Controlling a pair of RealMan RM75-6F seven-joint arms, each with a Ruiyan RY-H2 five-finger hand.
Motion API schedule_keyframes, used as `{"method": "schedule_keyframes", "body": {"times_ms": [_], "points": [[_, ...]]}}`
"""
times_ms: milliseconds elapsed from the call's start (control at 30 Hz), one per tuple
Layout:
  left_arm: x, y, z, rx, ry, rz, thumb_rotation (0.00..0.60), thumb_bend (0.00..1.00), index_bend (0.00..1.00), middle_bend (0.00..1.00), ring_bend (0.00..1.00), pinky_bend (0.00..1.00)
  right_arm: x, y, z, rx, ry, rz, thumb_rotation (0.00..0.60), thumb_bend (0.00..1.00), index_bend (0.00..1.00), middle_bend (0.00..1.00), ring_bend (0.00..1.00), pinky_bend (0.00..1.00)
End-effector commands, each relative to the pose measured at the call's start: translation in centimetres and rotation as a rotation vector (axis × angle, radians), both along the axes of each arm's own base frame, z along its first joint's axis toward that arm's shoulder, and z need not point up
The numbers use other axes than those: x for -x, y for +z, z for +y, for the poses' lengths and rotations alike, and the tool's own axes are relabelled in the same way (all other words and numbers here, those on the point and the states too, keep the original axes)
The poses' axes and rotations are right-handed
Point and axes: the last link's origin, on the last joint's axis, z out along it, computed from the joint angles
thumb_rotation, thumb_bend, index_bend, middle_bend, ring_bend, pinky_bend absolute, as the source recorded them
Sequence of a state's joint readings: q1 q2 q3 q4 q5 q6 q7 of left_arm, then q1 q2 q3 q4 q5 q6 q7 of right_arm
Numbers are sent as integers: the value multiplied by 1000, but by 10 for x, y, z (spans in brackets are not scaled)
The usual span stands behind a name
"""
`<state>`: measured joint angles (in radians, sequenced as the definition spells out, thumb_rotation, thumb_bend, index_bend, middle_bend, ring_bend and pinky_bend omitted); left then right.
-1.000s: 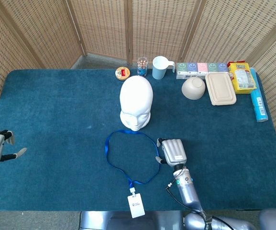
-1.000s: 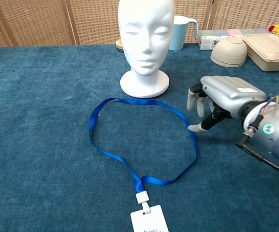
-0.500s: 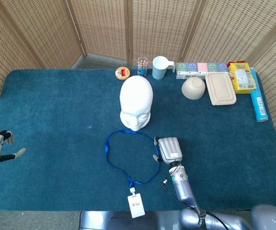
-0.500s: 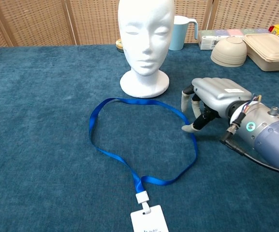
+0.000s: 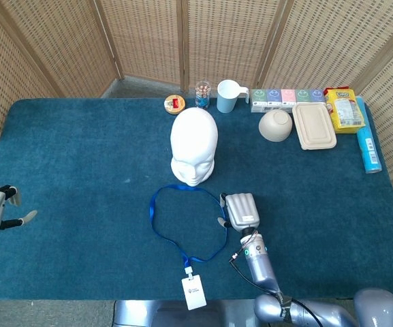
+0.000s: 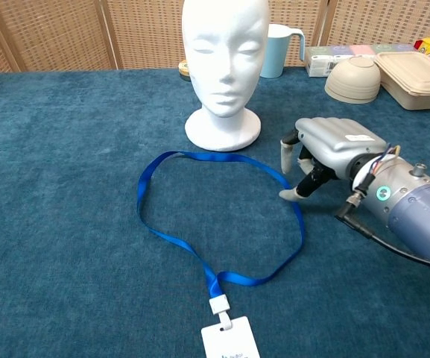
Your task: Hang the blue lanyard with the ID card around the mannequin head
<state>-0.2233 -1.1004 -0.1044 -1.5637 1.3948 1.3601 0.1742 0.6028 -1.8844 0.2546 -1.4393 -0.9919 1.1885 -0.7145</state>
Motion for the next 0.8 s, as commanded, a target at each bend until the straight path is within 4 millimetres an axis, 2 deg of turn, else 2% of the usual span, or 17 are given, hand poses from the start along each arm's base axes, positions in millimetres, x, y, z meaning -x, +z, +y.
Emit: {"method": "schedule_keyframes", "body": {"times_ms": [33,367,800], "points": [[0,0,0,0,-1,1,388,161,622,589,585,395,-1,-3,0,-3,-4,4,518,244,501,861,907,681],[-1,-2,0,6,-1,1,388,160,622,589,584,395,2,-10,-4,-6,-21,41,520,245,495,857,904,703],[0,-1,0,0,-2,1,390,161,622,589,584,395,6,-8,-13,12,-33,83,520,269,483,855,903,725]]}}
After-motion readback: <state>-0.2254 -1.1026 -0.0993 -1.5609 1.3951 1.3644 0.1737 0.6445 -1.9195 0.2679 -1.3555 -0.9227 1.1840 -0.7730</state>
